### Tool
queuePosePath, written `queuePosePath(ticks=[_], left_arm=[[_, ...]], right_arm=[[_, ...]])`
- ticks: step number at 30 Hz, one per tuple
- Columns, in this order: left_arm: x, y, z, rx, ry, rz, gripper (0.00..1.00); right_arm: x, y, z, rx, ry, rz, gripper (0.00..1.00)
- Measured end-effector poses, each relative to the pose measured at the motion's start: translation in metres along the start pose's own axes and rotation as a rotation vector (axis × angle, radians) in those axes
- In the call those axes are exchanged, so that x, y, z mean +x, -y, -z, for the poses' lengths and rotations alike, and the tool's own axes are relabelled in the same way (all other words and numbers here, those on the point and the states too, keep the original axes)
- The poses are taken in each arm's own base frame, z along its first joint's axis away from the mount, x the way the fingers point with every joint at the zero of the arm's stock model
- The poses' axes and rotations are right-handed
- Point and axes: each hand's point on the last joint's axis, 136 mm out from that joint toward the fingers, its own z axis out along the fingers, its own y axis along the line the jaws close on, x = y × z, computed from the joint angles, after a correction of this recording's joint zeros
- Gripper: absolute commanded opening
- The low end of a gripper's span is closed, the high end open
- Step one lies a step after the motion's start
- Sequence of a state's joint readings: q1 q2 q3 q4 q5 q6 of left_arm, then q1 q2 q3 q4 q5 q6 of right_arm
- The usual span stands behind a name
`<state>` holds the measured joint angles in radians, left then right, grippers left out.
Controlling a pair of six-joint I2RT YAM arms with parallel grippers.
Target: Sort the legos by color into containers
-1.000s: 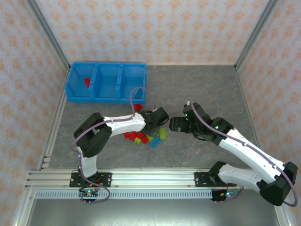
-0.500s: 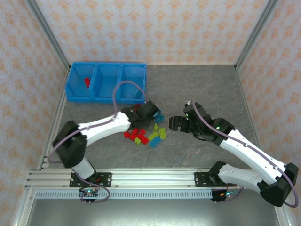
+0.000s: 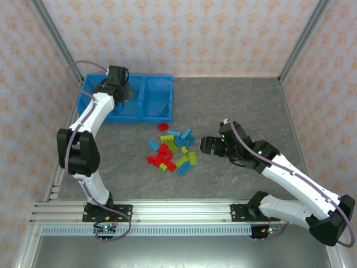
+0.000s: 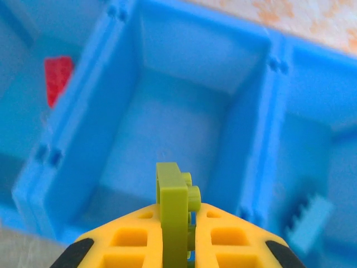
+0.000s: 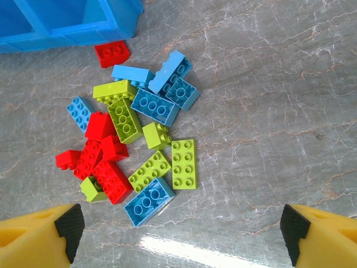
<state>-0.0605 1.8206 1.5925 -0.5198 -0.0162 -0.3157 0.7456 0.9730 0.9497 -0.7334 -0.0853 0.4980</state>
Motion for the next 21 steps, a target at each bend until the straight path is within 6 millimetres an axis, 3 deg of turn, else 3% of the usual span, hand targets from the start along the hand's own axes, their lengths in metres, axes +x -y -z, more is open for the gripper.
queuePosePath(ticks=[3,6,12,14,16,18,21], left_arm=[[-0.014,-0.002,-0.024,-0.013,-0.010,0.015,0.30],[-0.019,-0.002,-0.041,-0.016,-0.034,0.017,0.38],[-0.012,0.004,-0.032,0.035,-0.080,0.014,0.41],[-0.009,0.008,-0.012,0.071,-0.078,0.019,0.40],[-0.005,0.013,0.022,0.121,-0.063,0.021,0.40],[-0.001,0.030,0.072,0.201,-0.018,-0.003,0.40],[0.016,0.079,0.164,0.387,0.071,-0.119,0.40]], right_arm=[[0.000,0.000,0.000,-0.001,0.001,-0.001,0.93],[-0.001,0.000,0.003,-0.007,0.009,-0.002,0.93],[-0.005,-0.001,0.006,-0.014,0.029,-0.011,0.94],[-0.006,-0.003,0.003,-0.016,0.035,-0.016,0.94],[-0.008,-0.004,-0.005,-0.009,0.030,-0.024,0.95],[-0.008,-0.005,-0.020,0.018,0.009,-0.033,0.94],[-0.007,-0.008,-0.053,0.078,-0.052,-0.048,0.82]])
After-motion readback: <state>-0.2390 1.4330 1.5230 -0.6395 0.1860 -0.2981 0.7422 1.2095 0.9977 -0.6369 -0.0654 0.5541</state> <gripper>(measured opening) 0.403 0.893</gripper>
